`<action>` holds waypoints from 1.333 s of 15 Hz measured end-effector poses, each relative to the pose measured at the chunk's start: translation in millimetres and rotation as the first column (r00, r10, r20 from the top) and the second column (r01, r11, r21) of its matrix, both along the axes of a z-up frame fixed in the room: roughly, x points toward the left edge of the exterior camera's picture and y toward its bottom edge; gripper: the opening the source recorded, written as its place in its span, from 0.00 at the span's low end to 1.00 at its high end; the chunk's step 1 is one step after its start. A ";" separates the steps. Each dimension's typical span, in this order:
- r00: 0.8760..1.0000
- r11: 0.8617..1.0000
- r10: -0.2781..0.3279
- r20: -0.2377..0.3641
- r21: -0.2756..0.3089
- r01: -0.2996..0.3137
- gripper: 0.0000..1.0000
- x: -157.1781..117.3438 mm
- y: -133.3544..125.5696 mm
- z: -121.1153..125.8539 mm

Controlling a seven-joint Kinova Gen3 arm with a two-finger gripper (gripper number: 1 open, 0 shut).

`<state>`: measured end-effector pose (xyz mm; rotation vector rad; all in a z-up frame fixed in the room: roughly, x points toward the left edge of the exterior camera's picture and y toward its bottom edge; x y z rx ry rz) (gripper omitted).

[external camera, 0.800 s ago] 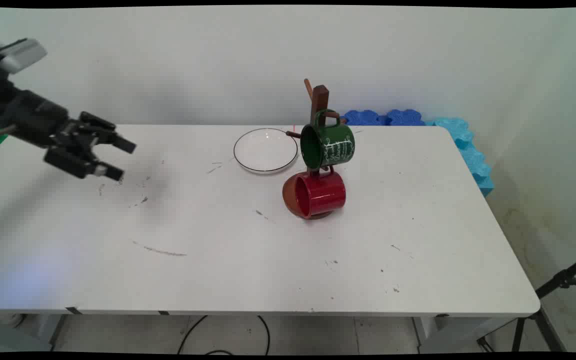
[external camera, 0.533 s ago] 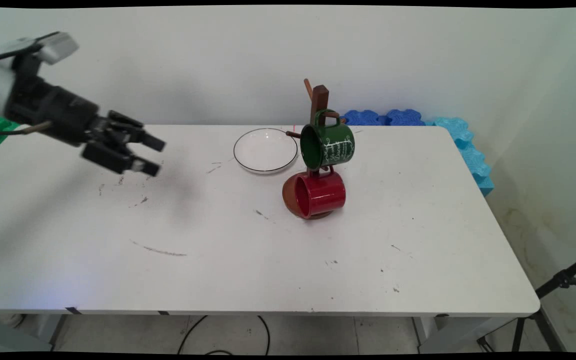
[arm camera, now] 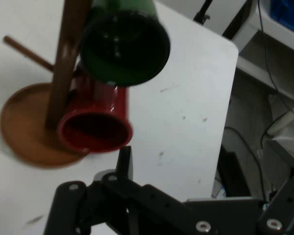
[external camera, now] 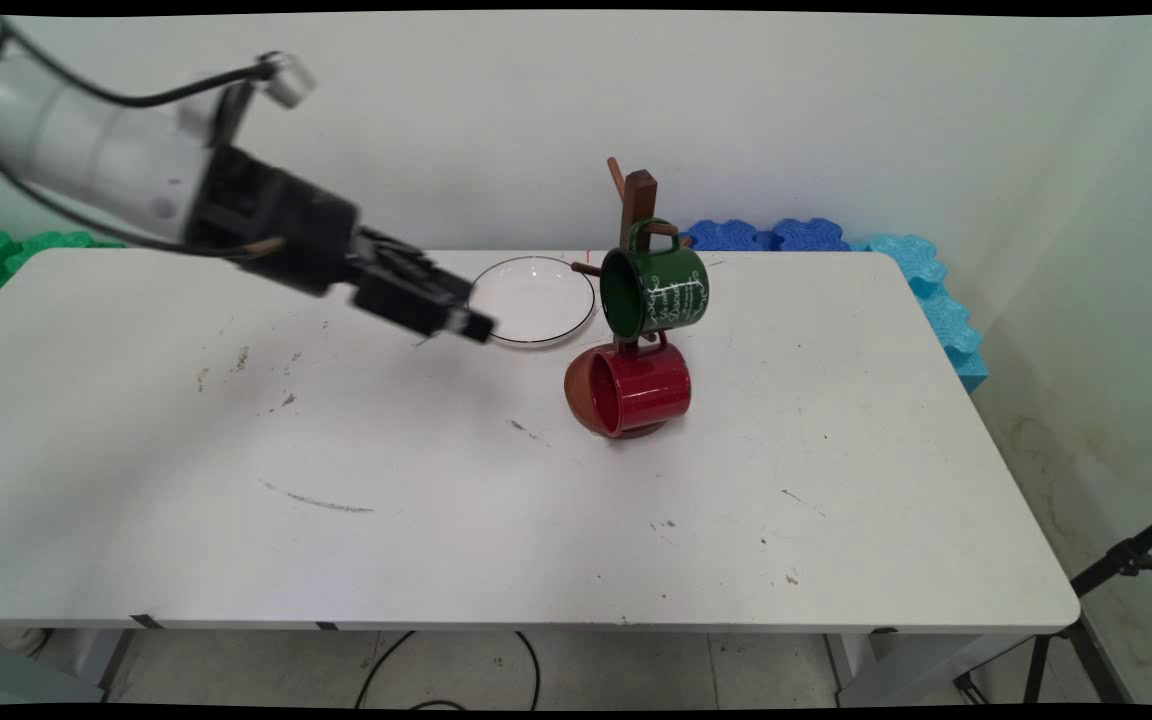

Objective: Pick up the green mug from the rack

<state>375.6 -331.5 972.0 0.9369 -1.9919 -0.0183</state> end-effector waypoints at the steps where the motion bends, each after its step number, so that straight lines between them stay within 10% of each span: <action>1: 1.000 1.000 0.012 -0.009 0.004 -0.012 1.00 -16.5 -2.9 -0.9; 9: 0.995 0.996 0.089 -0.032 -0.004 -0.089 1.00 -103.2 -25.6 -19.4; 20: 0.987 0.986 0.159 -0.033 -0.051 -0.161 1.00 -147.6 -51.0 -52.6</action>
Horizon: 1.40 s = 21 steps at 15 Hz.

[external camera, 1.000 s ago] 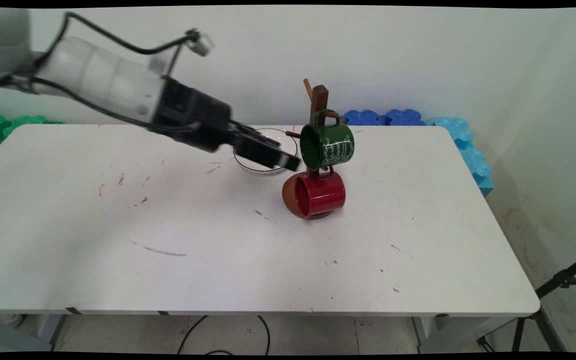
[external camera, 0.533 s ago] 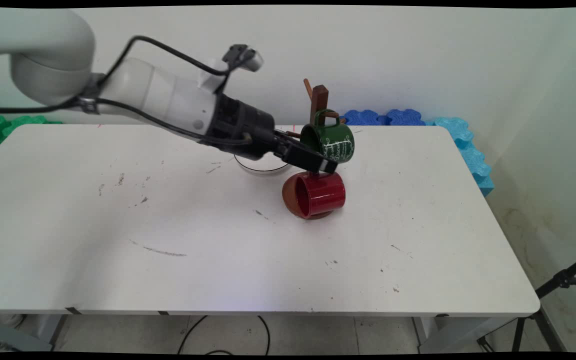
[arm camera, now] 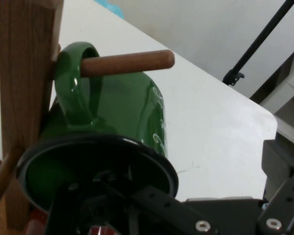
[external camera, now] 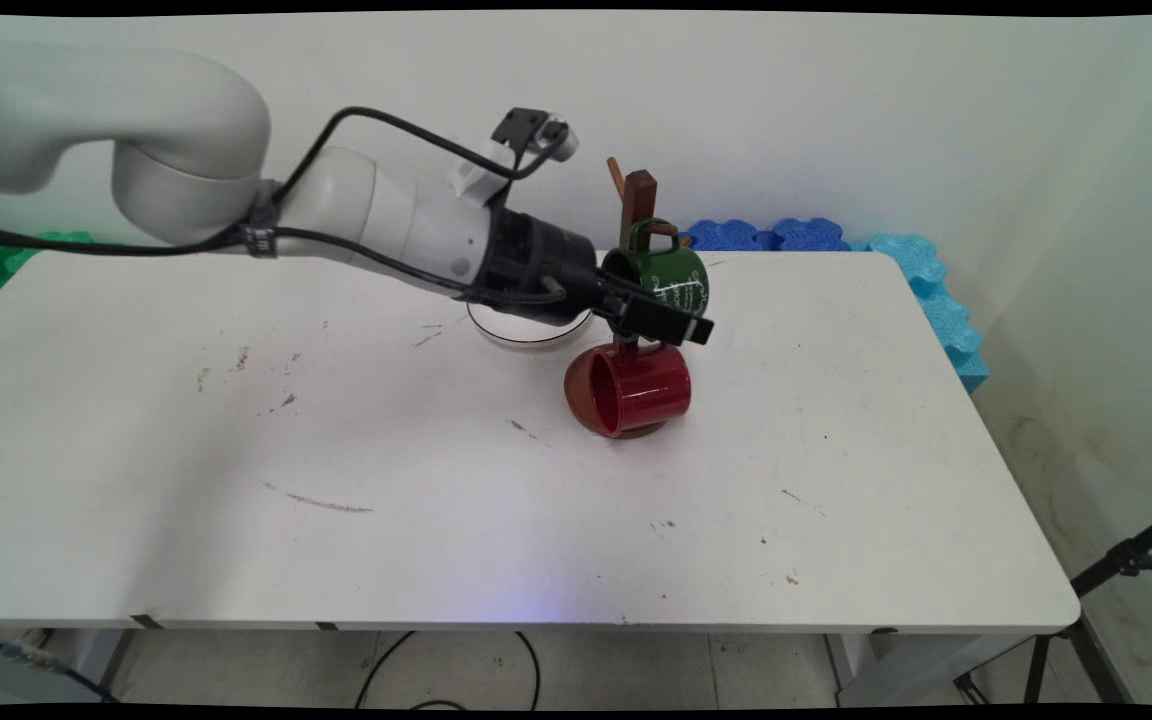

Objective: Pick up the green mug from the rack, then place the picked object on the table

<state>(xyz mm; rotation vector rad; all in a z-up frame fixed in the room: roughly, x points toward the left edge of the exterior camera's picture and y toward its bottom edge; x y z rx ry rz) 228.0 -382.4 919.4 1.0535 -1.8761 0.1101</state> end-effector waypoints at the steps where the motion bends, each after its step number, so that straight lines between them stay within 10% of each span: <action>1: 1.000 1.000 0.003 -0.002 -0.005 -0.003 1.00 -1.9 -1.4 -2.0; 6: 1.000 1.000 0.009 -0.007 -0.022 -0.010 1.00 -4.9 -2.9 -7.8; 7: 1.000 1.000 0.010 -0.008 -0.027 -0.010 0.00 -5.0 -2.8 -9.0; 21: 0.999 0.997 -0.004 -0.035 -0.071 0.001 0.00 -2.5 13.2 1.2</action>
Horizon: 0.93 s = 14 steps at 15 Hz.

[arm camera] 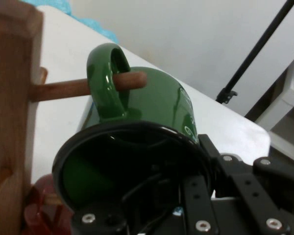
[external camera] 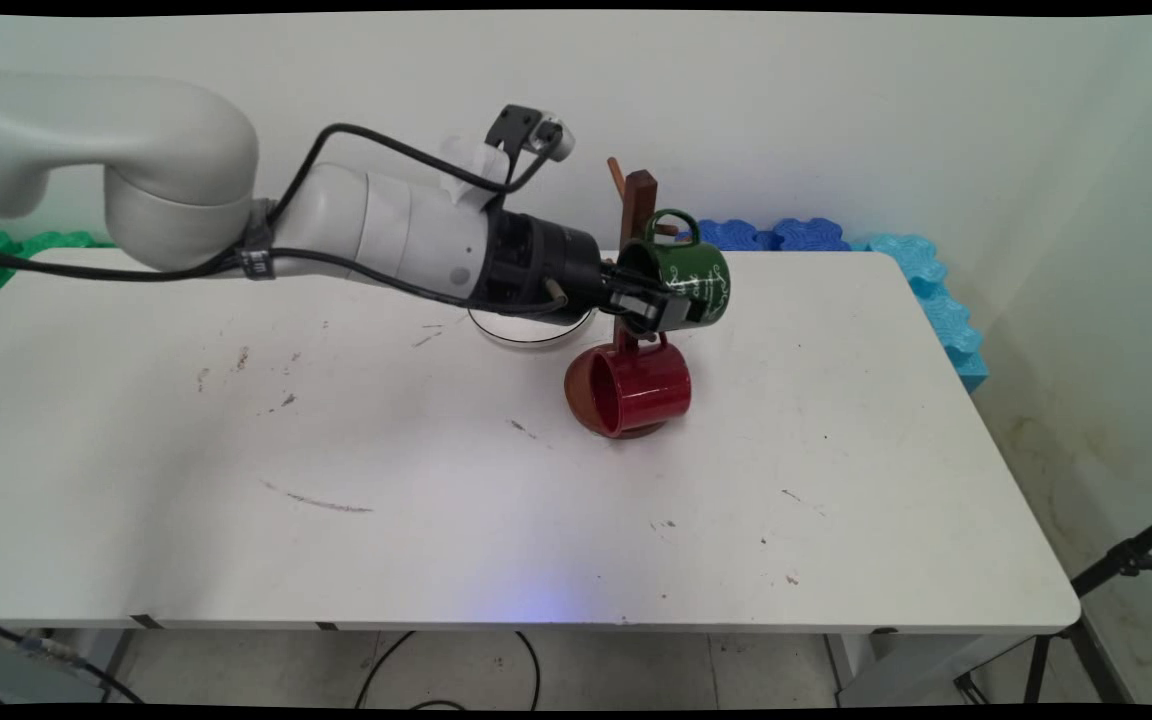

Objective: Place the picked object on the table

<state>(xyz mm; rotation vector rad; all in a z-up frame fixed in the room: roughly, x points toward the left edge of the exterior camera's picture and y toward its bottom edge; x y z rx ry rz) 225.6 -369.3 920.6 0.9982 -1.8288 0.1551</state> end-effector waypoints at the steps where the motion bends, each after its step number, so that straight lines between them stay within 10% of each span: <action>1: 1.000 1.000 -0.005 -0.006 -0.002 0.005 0.00 0.0 3.5 3.7; 14: 0.994 0.994 -0.112 0.009 -0.003 0.112 0.00 19.4 54.2 49.1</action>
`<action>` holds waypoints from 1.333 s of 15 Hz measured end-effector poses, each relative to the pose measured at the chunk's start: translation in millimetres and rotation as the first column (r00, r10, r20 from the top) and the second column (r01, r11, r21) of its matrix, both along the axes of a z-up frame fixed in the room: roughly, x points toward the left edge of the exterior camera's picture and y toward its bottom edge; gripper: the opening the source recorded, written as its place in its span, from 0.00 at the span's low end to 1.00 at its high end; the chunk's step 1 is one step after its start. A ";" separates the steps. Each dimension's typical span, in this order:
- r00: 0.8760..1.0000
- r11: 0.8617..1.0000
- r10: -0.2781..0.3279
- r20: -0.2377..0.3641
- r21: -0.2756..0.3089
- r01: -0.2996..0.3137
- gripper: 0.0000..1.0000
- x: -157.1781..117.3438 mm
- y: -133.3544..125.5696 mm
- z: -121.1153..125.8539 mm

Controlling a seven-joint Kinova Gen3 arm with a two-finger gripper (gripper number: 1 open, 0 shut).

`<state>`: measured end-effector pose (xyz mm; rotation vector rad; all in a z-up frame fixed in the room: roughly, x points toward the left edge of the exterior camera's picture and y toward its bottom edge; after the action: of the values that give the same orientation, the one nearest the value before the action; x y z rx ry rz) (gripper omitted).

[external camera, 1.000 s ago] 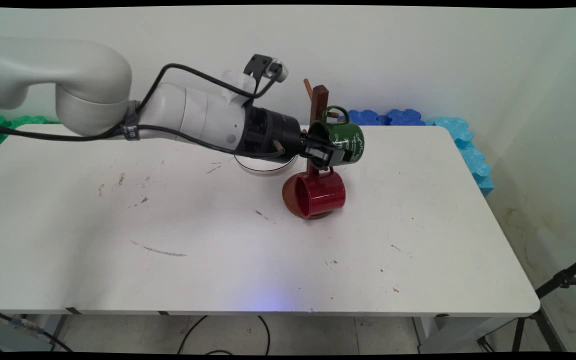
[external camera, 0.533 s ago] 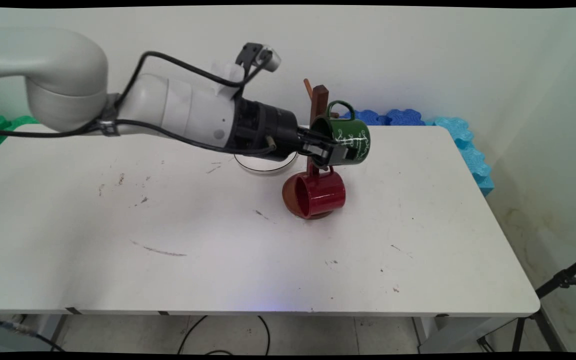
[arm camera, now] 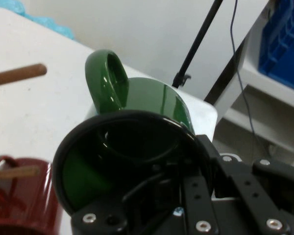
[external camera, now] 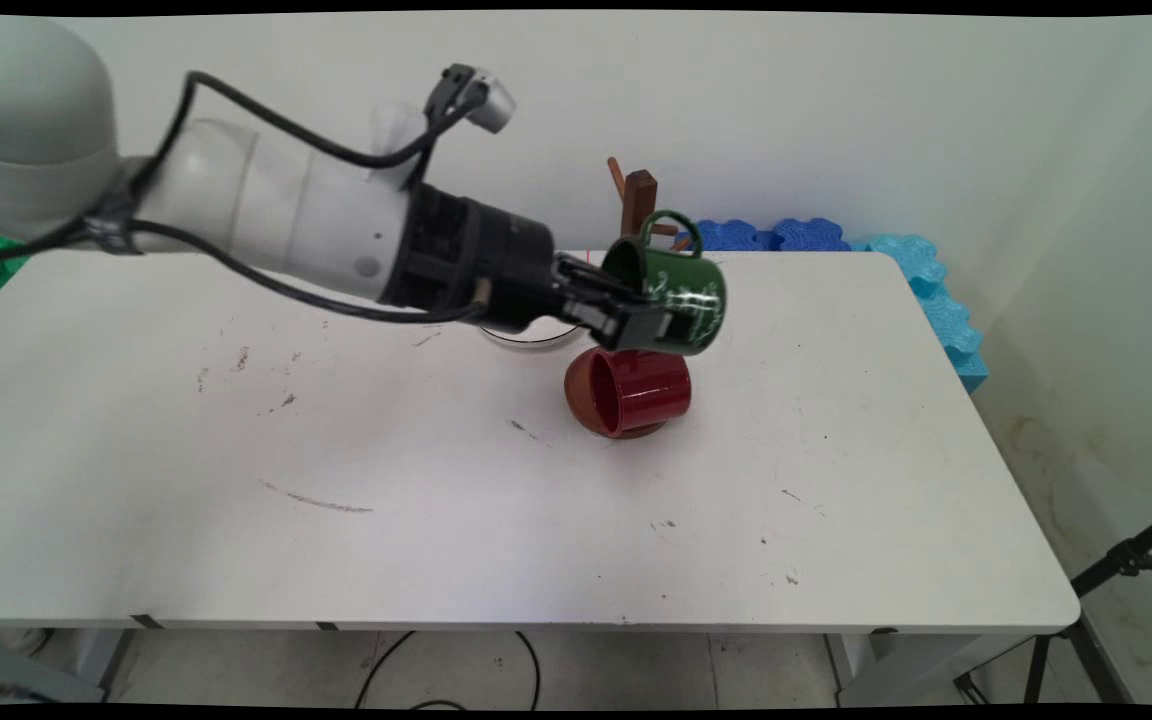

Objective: Place the picked object on the table

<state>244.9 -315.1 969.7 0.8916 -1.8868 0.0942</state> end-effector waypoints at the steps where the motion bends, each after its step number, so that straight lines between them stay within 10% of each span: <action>1: 1.000 1.000 -0.005 0.019 0.002 0.005 0.00 5.3 1.8 2.2; 10: 0.964 0.996 -0.083 0.252 0.035 0.077 0.00 56.1 6.3 14.9; 15: 0.906 0.991 -0.132 0.403 0.057 0.119 0.00 82.8 5.3 13.1; 20: 0.815 0.983 -0.182 0.550 0.081 0.165 0.00 106.0 -0.5 3.8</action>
<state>350.9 -315.6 973.5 0.7529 -2.5152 0.2358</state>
